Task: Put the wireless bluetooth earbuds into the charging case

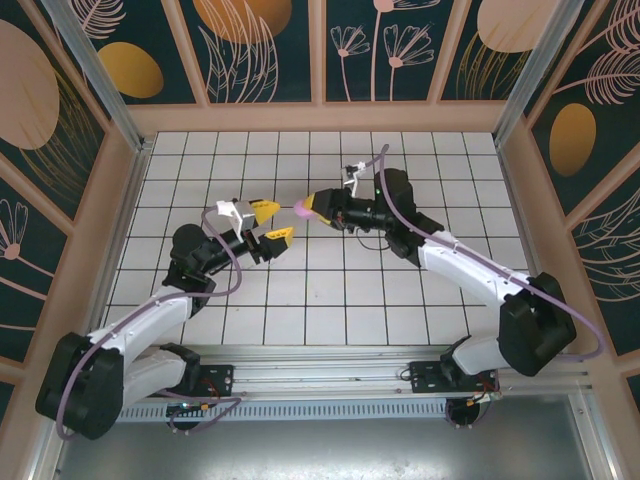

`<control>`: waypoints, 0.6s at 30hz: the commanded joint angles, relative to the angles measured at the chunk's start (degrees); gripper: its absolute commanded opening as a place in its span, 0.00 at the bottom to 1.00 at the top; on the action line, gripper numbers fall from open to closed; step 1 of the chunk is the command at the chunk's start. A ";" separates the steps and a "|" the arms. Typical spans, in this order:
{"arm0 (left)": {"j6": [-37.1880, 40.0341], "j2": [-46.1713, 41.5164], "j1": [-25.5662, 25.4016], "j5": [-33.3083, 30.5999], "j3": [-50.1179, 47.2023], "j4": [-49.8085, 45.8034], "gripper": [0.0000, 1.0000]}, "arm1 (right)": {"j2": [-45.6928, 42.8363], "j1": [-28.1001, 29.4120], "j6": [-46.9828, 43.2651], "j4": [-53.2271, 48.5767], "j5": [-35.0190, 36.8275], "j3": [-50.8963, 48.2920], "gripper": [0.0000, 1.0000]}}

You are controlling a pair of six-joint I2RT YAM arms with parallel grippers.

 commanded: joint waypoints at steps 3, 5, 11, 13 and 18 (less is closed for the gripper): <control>4.31 -5.45 0.35 -17.51 -0.74 -13.44 0.78 | 8.51 -1.82 -11.74 -11.73 7.61 6.97 0.25; 3.84 -6.71 0.39 -22.72 -1.61 -15.30 0.80 | 13.74 -2.00 -13.84 -13.10 7.24 9.92 0.25; 0.63 -8.15 0.90 -29.34 -5.10 -15.40 0.83 | 32.42 -2.00 -15.51 -13.06 2.85 19.48 0.25; -0.57 -8.25 1.07 -29.58 -6.20 -14.84 0.83 | 37.06 -2.00 -15.90 -14.00 2.53 22.80 0.25; -1.11 -8.19 1.40 -30.28 -7.35 -14.56 0.83 | 44.80 -1.76 -16.13 -13.76 0.92 28.41 0.25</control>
